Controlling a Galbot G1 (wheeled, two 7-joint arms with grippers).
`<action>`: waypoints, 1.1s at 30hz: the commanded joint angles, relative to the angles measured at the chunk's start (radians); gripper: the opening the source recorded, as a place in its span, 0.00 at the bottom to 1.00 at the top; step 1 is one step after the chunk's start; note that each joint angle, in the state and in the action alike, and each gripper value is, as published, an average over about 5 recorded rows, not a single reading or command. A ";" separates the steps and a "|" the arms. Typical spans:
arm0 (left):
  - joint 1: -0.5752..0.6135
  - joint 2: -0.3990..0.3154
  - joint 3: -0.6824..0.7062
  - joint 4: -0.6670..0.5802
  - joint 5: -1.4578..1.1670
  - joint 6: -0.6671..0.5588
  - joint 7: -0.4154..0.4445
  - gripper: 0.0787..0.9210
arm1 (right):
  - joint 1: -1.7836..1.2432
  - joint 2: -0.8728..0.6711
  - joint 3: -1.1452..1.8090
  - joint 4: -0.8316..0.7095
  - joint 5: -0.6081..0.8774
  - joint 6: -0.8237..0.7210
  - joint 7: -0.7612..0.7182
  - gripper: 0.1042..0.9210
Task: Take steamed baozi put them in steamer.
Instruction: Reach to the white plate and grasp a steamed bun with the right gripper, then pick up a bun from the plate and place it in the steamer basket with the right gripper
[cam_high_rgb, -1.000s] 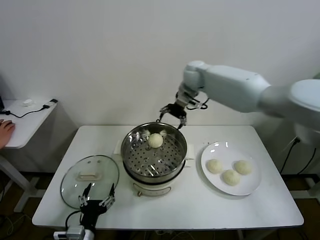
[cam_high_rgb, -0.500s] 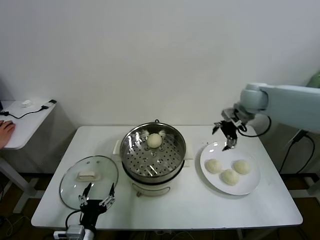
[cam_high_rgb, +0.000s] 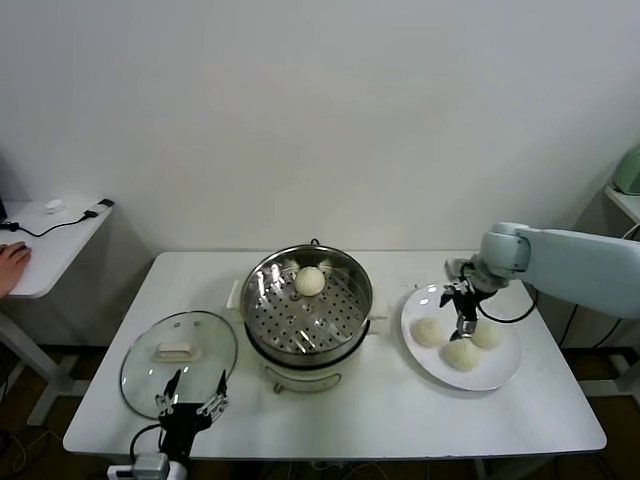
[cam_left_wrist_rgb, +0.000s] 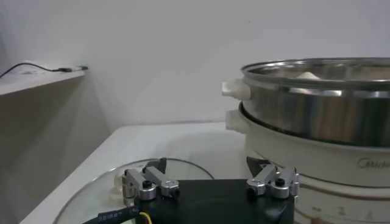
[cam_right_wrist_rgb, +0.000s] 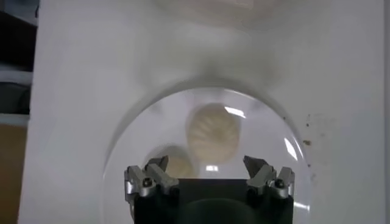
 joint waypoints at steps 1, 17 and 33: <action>0.000 0.000 0.000 0.002 0.000 -0.001 0.000 0.88 | -0.171 0.100 0.126 -0.170 -0.028 -0.033 0.013 0.88; 0.007 0.009 -0.008 0.003 0.000 -0.006 0.000 0.88 | -0.139 0.114 0.114 -0.162 -0.036 -0.021 -0.024 0.75; 0.019 0.007 -0.001 -0.042 0.004 0.010 0.004 0.88 | 0.577 0.142 -0.192 0.145 0.360 -0.028 -0.144 0.70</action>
